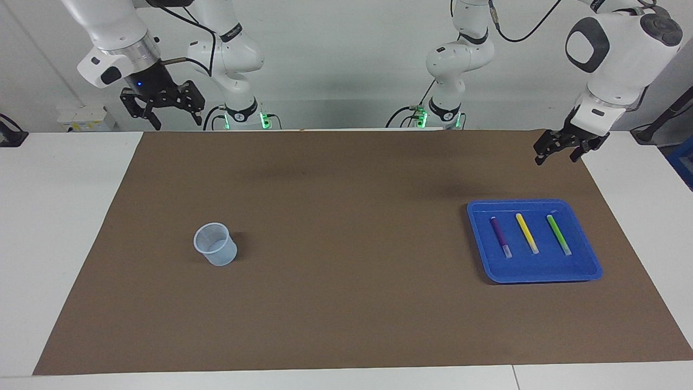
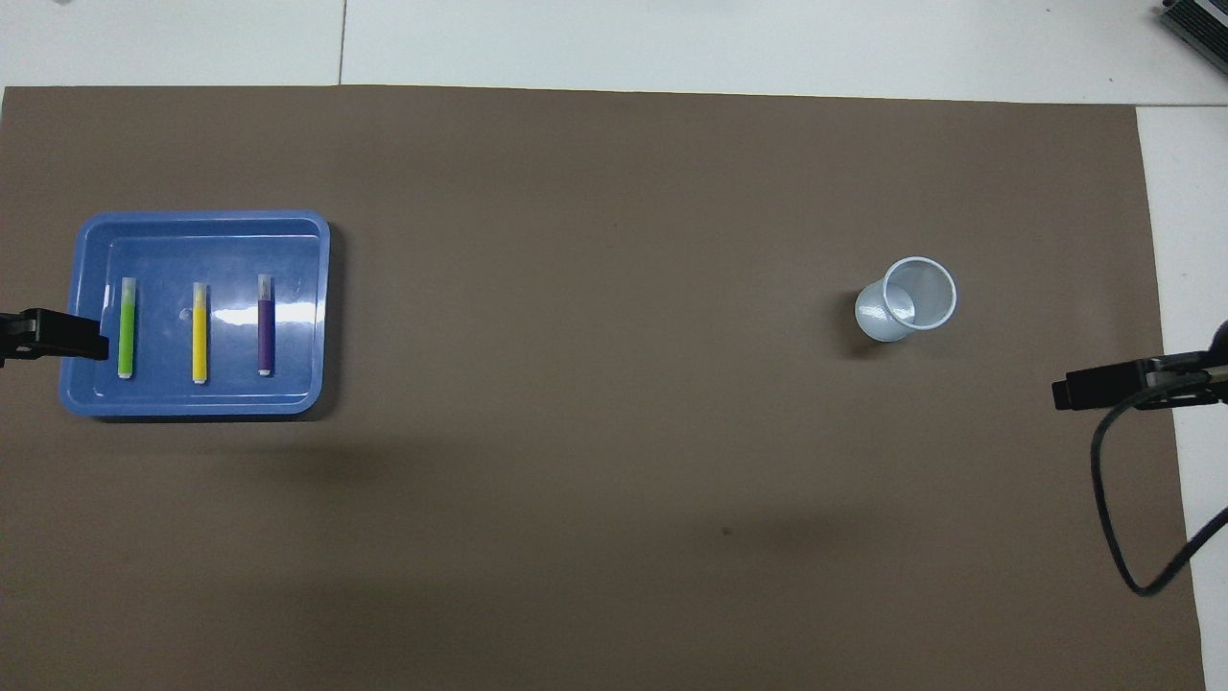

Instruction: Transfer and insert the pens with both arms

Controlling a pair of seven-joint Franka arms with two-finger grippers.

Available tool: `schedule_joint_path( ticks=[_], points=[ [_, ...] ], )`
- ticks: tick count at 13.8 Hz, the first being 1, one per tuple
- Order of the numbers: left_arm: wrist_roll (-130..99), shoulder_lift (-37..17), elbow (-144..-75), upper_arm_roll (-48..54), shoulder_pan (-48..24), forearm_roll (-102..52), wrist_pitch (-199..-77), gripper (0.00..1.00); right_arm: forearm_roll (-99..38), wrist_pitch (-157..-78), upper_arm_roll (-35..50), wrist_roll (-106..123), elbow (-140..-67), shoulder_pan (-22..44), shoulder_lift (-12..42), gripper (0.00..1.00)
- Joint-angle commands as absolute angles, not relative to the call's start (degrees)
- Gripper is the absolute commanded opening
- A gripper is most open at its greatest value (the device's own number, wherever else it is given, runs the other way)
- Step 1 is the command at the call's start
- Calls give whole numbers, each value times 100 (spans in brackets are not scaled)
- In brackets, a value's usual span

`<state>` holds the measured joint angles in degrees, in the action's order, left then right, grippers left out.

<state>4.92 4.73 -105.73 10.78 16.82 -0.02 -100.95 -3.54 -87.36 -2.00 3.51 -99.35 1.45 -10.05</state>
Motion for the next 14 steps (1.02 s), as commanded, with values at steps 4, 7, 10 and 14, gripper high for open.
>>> schedule_joint_path(
  ticks=[4, 7, 10, 14],
  points=[
    [1081, 475, -10547, 1072, 1661, 158, -10503, 100, -413, -8771, -202, 360, -10134, 167, -1160, 100],
    [915, 449, -10538, 1072, 1644, 149, -10582, 100, -422, -8771, -202, 369, -10134, 158, -1160, 100],
    [861, -191, -10476, 1072, 1600, 114, -10913, 100, -422, -8771, -202, 360, -10134, 158, -1160, 100],
    [169, -642, -10547, 1081, 1556, 132, -11672, 99, -422, -8771, -202, 369, -10142, 158, -1160, 100]
  ],
)
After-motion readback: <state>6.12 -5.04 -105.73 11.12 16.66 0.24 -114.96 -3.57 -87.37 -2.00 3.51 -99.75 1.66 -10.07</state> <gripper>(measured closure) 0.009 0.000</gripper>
